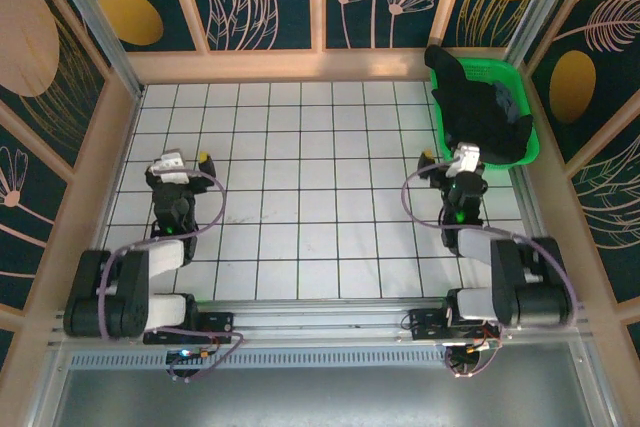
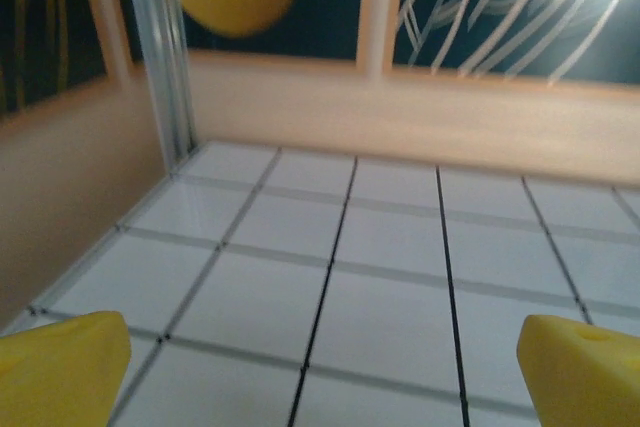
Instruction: Fold and stack the t-shirts
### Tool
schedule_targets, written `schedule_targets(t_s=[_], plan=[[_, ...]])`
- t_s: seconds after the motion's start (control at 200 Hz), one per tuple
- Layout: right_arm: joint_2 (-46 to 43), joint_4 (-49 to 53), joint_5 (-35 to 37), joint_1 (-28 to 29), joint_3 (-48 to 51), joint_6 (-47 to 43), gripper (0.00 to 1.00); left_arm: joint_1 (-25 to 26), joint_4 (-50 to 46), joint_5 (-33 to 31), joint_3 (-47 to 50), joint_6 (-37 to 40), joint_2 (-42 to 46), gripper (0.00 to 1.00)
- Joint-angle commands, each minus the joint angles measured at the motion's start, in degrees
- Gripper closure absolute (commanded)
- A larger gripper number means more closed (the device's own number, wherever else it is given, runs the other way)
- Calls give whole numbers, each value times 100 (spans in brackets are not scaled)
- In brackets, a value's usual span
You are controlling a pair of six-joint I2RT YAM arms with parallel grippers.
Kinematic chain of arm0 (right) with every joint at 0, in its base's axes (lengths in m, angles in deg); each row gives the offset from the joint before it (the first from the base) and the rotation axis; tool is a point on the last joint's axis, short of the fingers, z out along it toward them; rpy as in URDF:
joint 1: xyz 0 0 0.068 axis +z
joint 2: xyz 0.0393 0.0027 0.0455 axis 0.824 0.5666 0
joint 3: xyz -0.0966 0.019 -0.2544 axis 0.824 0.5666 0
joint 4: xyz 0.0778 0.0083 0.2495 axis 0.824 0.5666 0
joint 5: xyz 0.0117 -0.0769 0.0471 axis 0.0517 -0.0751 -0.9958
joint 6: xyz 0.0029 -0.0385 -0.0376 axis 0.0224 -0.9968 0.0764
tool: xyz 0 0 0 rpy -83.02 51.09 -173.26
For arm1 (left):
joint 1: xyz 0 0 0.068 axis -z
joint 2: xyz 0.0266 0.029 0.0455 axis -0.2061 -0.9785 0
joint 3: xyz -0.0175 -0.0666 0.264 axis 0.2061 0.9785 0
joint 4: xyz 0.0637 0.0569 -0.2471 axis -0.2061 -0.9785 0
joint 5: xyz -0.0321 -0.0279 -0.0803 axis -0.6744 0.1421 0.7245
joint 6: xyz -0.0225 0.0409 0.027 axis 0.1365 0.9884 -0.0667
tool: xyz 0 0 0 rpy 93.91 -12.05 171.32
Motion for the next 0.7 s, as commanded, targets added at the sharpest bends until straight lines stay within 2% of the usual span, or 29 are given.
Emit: schedule_targets(t_s=[0.0, 0.03, 0.055, 0.085, 0.14, 0.19, 0.3, 0.385, 0.485, 0.566, 0.696], plan=[[-681, 2651, 870, -22, -1801, 1272, 1, 275, -868, -808, -905, -147, 921, 1], [-593, 3712, 746, -173, -2520, 1825, 1, 267, -1899, -1087, -1491, -945, 1067, 1], [-453, 4667, 988, -281, -3071, 2410, 1, 272, -3111, -1346, -2078, -1653, 1119, 1], [-247, 5320, 1099, -409, -3619, 2882, 1, 266, -4316, -1462, -2729, -2265, 1073, 1], [172, 5833, 276, -709, -4434, 2735, 1, 247, -4837, -1535, -3381, -2695, 753, 1], [641, 6449, 304, -743, -5181, 2762, 1, 174, -5329, -1053, -3966, -3026, 388, 1], [1520, 7454, 387, -816, -6510, 2699, 7, 176, -5970, 569, -5291, -3279, -520, 1], [2156, 8038, 114, -920, -7244, 2588, 10, 404, -6275, 1271, -5931, -3385, -1058, 1], [2880, 8747, 2, -971, -7962, 2522, 12, 845, -6618, 1634, -6403, -3121, -1400, 6], [3392, 9205, 62, -985, -8310, 2558, 15, 1195, -6852, 1909, -6572, -2988, -1551, 16], [3909, 9730, 151, -1005, -8518, 2725, 17, 1743, -7091, 1979, -6482, -2900, -1546, 24]])
